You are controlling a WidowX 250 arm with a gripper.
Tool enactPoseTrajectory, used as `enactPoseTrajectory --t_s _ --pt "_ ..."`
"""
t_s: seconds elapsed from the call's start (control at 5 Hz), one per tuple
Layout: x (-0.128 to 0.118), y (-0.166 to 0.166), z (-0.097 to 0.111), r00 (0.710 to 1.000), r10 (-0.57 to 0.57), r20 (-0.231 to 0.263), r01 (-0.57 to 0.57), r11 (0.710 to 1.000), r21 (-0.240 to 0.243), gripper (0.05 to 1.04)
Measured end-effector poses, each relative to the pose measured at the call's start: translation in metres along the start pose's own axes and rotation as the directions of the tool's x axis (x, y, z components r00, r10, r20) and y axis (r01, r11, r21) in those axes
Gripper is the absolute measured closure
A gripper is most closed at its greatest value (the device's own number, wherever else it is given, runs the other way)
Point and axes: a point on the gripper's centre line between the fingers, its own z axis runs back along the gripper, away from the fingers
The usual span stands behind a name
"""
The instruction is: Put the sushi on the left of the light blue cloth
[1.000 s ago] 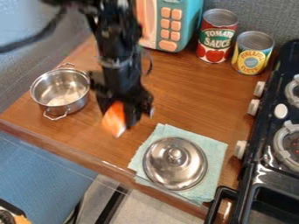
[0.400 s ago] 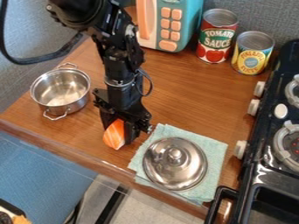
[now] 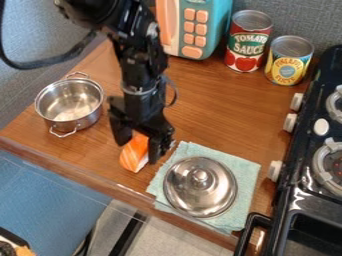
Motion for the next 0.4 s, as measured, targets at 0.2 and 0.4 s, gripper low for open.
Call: enactPoseTrajectory --t_s 0.2,0.4 --pt "0.004 -0.001 0.030 0.998 0.018 0.057 -0.020 1.000 0.023 0.077" --pt "0.008 -0.002 0.058 0.994 0.047 0.096 -0.048 0.999 0.014 0.083"
